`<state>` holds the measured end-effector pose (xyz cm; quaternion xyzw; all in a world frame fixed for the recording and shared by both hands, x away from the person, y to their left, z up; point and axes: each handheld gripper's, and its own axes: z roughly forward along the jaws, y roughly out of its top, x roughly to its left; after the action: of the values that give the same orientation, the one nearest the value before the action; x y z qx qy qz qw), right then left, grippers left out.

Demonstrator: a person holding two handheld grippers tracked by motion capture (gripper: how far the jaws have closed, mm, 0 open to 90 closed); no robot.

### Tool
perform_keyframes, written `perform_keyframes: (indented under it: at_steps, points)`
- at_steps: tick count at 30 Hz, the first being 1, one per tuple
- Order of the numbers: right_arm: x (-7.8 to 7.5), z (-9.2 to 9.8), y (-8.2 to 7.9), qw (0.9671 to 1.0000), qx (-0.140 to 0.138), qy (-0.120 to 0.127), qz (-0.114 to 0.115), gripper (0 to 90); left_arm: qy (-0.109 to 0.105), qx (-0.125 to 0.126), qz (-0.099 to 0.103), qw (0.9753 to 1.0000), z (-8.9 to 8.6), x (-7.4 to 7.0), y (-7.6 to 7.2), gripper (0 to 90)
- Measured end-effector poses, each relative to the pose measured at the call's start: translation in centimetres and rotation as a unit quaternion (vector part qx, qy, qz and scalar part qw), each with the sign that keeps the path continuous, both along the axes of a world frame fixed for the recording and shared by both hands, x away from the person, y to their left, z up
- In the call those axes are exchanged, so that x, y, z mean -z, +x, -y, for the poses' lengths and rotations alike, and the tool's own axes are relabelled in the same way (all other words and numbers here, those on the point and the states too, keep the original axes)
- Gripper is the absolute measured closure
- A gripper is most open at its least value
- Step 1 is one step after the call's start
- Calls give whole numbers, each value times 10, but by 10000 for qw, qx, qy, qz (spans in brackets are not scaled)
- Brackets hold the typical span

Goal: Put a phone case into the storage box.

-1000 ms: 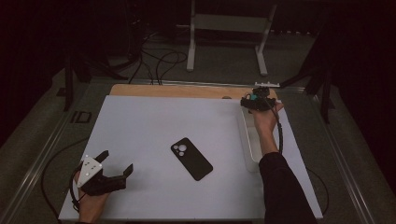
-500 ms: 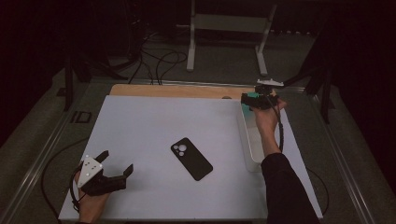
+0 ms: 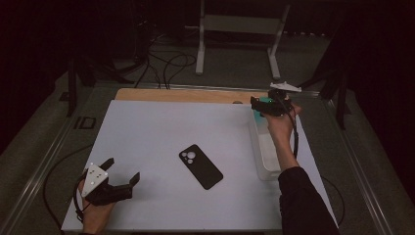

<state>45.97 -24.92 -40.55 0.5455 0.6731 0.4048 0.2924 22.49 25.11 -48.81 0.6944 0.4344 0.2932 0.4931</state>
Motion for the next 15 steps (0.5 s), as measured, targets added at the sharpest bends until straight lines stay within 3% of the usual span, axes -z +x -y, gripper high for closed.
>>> perform_keyframes:
  at_steps: [15]
  points:
    - [-6, -12, -29, 9973, -728, 33, 44, 112, 50, 13, -44, 10000, 2, 1, 2, 0]
